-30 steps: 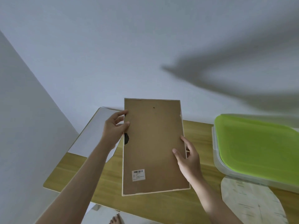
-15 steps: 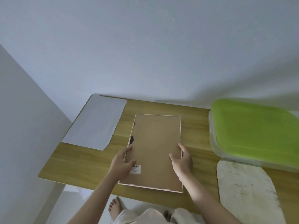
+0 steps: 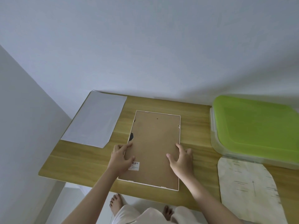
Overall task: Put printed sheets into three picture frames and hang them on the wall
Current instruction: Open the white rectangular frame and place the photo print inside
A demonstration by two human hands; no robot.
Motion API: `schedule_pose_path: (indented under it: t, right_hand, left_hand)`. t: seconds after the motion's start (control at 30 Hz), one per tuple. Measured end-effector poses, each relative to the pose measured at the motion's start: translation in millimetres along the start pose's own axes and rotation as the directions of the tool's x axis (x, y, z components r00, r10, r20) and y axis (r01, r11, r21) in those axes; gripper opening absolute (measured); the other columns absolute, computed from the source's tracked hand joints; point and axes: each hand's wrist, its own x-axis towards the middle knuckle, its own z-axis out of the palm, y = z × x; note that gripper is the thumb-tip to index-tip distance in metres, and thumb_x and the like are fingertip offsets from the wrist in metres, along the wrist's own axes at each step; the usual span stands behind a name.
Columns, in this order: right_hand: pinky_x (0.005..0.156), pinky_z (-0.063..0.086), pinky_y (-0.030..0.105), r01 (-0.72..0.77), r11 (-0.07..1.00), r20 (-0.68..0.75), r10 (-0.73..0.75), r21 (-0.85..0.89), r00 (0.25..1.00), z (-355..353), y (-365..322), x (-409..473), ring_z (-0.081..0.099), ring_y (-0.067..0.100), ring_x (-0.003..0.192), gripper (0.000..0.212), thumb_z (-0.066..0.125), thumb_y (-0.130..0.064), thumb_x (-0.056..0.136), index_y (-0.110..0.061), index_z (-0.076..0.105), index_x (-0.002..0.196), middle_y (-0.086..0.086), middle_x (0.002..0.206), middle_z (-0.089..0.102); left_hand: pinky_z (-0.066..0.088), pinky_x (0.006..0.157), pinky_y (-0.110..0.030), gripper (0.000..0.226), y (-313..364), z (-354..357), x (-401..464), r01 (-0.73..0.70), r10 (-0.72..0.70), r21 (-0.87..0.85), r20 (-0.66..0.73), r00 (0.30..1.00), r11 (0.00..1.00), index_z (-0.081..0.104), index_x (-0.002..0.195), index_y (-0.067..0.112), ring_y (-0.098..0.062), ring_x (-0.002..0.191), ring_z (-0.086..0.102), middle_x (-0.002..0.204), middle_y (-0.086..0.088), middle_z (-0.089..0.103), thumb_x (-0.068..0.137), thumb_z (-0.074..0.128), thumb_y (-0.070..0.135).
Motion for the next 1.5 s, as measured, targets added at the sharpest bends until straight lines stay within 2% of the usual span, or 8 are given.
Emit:
schedule_pose_path:
  t: [0.17, 0.3, 0.5, 0.67, 0.87, 1.07, 1.27, 1.5]
  right_hand:
    - [0.101, 0.038, 0.033, 0.189, 0.980, 0.021, -0.188, -0.065, 0.982, 0, 12, -8, 0.042, 0.028, 0.115, 0.071, 0.077, -0.033, 0.073, -0.009, 0.047, 0.133, 0.012, 0.122, 0.036]
    - [0.100, 0.041, 0.032, 0.326, 0.944, 0.201, -0.313, -0.039, 0.928, -12, 27, -27, 0.033, 0.018, 0.127, 0.083, 0.078, -0.042, 0.068, -0.021, 0.039, 0.138, 0.003, 0.147, 0.021]
    - [0.091, 0.021, -0.006, 0.326, 0.943, 0.391, -0.325, 0.064, 0.861, -23, 31, -41, 0.011, -0.006, 0.137, 0.118, 0.087, -0.043, 0.054, -0.024, 0.018, 0.148, -0.019, 0.152, -0.003]
    - [0.102, 0.036, 0.018, 0.308, 0.950, 0.396, -0.300, 0.047, 0.868, -8, 6, -35, 0.020, 0.002, 0.139, 0.127, 0.088, -0.044, 0.050, -0.027, 0.012, 0.149, -0.018, 0.155, -0.007]
    - [0.088, 0.021, -0.007, 0.285, 0.954, 0.399, -0.297, 0.090, 0.867, 3, -5, -27, 0.021, -0.002, 0.132, 0.126, 0.091, -0.039, 0.048, -0.019, 0.017, 0.149, -0.013, 0.155, 0.001]
    - [0.084, 0.020, -0.010, 0.268, 0.959, 0.402, -0.282, 0.093, 0.871, 2, -6, -28, 0.020, -0.006, 0.131, 0.129, 0.091, -0.040, 0.049, -0.018, 0.013, 0.150, -0.017, 0.154, -0.001]
    - [0.092, 0.018, -0.005, 0.241, 0.967, 0.395, -0.256, 0.088, 0.882, 2, -10, -30, 0.007, -0.006, 0.137, 0.130, 0.090, -0.037, 0.050, -0.020, 0.009, 0.151, -0.016, 0.155, -0.010]
    - [0.106, 0.015, 0.013, 0.209, 0.975, 0.417, -0.223, 0.080, 0.881, 5, -12, -31, 0.001, -0.005, 0.138, 0.131, 0.091, -0.037, 0.050, -0.023, 0.008, 0.151, -0.018, 0.155, -0.011]
  left_hand:
    - [0.033, 0.104, -0.036, 0.065, 10, -5, 6, -0.134, 0.130, 0.137, 0.039, 0.991, 0.981, 0.043, 0.137, 0.025, -0.019, 0.123, 0.031, 0.136, 0.004, 0.030, 0.077, 0.066, 0.020]
    - [0.029, 0.108, -0.038, 0.069, 12, -8, 8, -0.178, 0.164, 0.172, 0.096, 0.982, 0.969, 0.036, 0.141, 0.020, -0.020, 0.126, 0.028, 0.147, 0.008, 0.027, 0.078, 0.064, 0.018]
    - [0.029, 0.108, -0.037, 0.076, 10, -16, 16, -0.166, 0.142, 0.247, 0.111, 0.984, 0.955, 0.029, 0.145, 0.021, -0.021, 0.130, 0.026, 0.151, 0.012, 0.028, 0.077, 0.063, 0.016]
    - [0.028, 0.107, -0.036, 0.073, 11, -26, 26, -0.079, 0.074, 0.197, 0.034, 0.997, 0.977, 0.035, 0.142, 0.017, -0.027, 0.128, 0.027, 0.147, 0.005, 0.034, 0.074, 0.060, 0.006]
    - [0.038, 0.102, -0.037, 0.058, 11, -42, 44, 0.052, -0.052, 0.007, -0.029, 0.998, 0.999, 0.052, 0.129, 0.022, -0.029, 0.120, 0.043, 0.126, -0.001, 0.049, 0.074, 0.062, 0.006]
    - [0.048, 0.096, -0.042, 0.059, 17, -52, 52, 0.080, -0.084, -0.140, -0.024, 0.996, 0.987, 0.057, 0.125, 0.017, -0.024, 0.109, 0.056, 0.118, -0.005, 0.057, 0.070, 0.061, -0.003]
    - [0.046, 0.086, -0.032, 0.058, 19, -59, 55, 0.064, -0.065, -0.092, -0.008, 0.998, 0.994, 0.057, 0.125, 0.019, -0.021, 0.092, 0.055, 0.103, -0.004, 0.054, 0.073, 0.065, -0.006]
    - [0.052, 0.087, -0.043, 0.054, 12, -73, 57, 0.072, -0.078, -0.176, -0.027, 0.997, 0.982, 0.057, 0.122, 0.014, -0.027, 0.088, 0.059, 0.096, -0.013, 0.059, 0.073, 0.066, -0.009]
